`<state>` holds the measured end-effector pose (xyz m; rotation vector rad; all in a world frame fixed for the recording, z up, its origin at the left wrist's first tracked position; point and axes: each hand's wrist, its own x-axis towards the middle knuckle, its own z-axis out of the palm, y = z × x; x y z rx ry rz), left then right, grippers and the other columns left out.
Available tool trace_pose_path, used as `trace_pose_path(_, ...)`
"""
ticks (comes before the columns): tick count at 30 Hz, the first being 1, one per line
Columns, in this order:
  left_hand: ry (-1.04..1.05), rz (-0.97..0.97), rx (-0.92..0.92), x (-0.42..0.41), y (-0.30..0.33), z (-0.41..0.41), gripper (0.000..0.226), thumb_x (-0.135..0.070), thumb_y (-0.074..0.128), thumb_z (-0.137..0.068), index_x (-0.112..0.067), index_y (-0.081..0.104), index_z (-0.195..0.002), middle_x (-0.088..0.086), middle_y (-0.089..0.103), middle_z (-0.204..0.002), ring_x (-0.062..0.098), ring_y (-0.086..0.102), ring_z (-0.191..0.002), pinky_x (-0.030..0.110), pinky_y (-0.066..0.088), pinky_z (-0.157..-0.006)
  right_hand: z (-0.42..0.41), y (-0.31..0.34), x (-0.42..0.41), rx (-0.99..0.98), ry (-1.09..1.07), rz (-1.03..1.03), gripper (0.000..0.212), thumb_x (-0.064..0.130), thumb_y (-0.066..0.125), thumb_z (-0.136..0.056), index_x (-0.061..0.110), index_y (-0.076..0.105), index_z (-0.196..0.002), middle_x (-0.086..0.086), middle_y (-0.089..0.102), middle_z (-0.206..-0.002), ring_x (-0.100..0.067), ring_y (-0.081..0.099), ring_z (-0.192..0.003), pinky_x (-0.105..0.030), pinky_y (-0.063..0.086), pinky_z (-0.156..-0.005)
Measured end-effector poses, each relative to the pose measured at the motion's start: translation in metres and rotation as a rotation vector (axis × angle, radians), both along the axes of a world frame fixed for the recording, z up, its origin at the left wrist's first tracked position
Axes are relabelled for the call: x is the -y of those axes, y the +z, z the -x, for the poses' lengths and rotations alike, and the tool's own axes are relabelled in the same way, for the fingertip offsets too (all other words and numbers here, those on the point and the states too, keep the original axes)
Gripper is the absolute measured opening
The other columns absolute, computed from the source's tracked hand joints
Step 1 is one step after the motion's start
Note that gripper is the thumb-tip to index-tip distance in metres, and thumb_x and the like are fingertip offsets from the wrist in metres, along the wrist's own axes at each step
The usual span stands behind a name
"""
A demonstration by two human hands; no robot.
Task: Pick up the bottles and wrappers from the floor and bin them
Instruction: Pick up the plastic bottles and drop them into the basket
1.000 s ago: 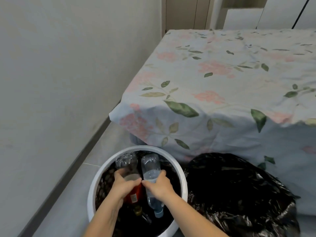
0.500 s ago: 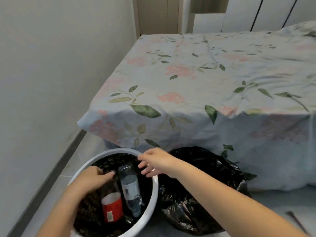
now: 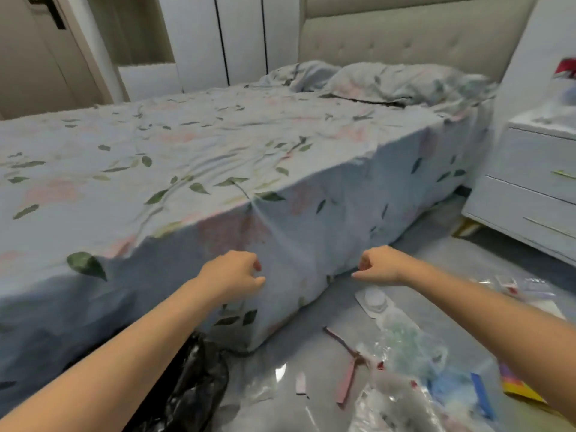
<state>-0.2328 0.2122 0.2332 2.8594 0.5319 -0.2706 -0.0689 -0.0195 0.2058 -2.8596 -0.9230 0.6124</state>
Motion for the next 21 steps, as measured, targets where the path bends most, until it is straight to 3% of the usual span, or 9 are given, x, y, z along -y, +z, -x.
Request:
trace_pose_path(2,-0.097,-0.070,-0.057,0.039,-0.018,-0.051,0.040,-0.045,0.049,-0.089,-0.026,0.055,-0.123,-0.001,0.059,-0.126,0.023,0.056,-0.114,0.036,0.049,-0.092,-0.029,-0.027,0.059,0.033,-0.130,0.043,0.041,0.045,0.053,-0.081,0.007,0.067,-0.091,-0.016,0.070,-0.097,-0.032,0.064,-0.092,-0.036,0.054,-0.080)
trace_pose_path(5,-0.230,-0.173,-0.147,0.097,-0.053,-0.107,0.035,-0.038,0.049,-0.088,-0.023,0.059,-0.117,0.004,0.060,-0.123,0.028,0.058,-0.111,0.034,0.047,-0.090,-0.049,-0.064,0.136,0.031,-0.282,0.107,0.038,0.043,0.052,-0.081,0.015,0.067,-0.102,-0.008,0.067,-0.109,-0.027,0.062,-0.099,-0.036,0.052,-0.086)
trace_pose_path(9,-0.360,-0.248,-0.195,0.164,-0.100,-0.160,0.028,-0.030,0.048,-0.086,-0.019,0.060,-0.108,0.005,0.061,-0.109,0.029,0.060,-0.096,0.031,0.043,-0.075,-0.065,-0.111,0.220,-0.015,-0.449,0.181,0.035,0.040,0.053,-0.082,0.018,0.067,-0.106,-0.007,0.064,-0.113,-0.025,0.060,-0.101,-0.032,0.050,-0.079)
trace_pose_path(11,-0.411,-0.232,-0.184,0.190,-0.124,-0.177,0.031,-0.032,0.046,-0.086,-0.019,0.060,-0.111,0.003,0.062,-0.114,0.027,0.061,-0.102,0.031,0.044,-0.077,-0.069,-0.136,0.252,-0.023,-0.560,0.164,0.029,0.038,0.054,-0.081,0.019,0.066,-0.101,-0.006,0.065,-0.106,-0.022,0.059,-0.091,-0.031,0.048,-0.073)
trace_pose_path(13,-0.478,-0.215,-0.185,0.210,-0.152,-0.188,0.038,-0.036,0.046,-0.086,-0.023,0.056,-0.120,0.002,0.059,-0.124,0.026,0.059,-0.112,0.032,0.045,-0.084,-0.067,-0.163,0.278,-0.014,-0.711,0.135,0.031,0.035,0.056,-0.082,0.018,0.063,-0.106,-0.007,0.064,-0.107,-0.025,0.060,-0.095,-0.033,0.050,-0.075)
trace_pose_path(16,-0.597,-0.185,-0.218,0.225,-0.194,-0.195,0.042,-0.041,0.046,-0.089,-0.028,0.049,-0.129,-0.003,0.054,-0.132,0.023,0.055,-0.118,0.034,0.046,-0.090,-0.062,-0.208,0.302,-0.009,-0.912,0.089,0.057,0.033,0.059,-0.081,0.018,0.043,-0.134,-0.010,0.055,-0.128,-0.031,0.055,-0.112,-0.039,0.052,-0.086)
trace_pose_path(18,-0.653,-0.185,-0.234,0.224,-0.218,-0.202,0.043,-0.041,0.047,-0.090,-0.027,0.047,-0.130,-0.003,0.053,-0.132,0.023,0.055,-0.117,0.036,0.048,-0.091,-0.062,-0.231,0.313,0.012,-0.971,0.085,0.070,0.035,0.056,-0.081,0.021,0.027,-0.143,-0.010,0.054,-0.130,-0.031,0.056,-0.111,-0.040,0.053,-0.083)
trace_pose_path(21,-0.683,-0.197,-0.243,0.218,-0.247,-0.219,0.041,-0.039,0.046,-0.089,-0.026,0.048,-0.128,-0.002,0.054,-0.130,0.022,0.054,-0.116,0.036,0.049,-0.089,-0.067,-0.240,0.328,0.083,-0.940,0.134,0.048,0.030,0.049,-0.086,0.024,0.040,-0.133,-0.010,0.059,-0.121,-0.030,0.058,-0.106,-0.040,0.054,-0.083)
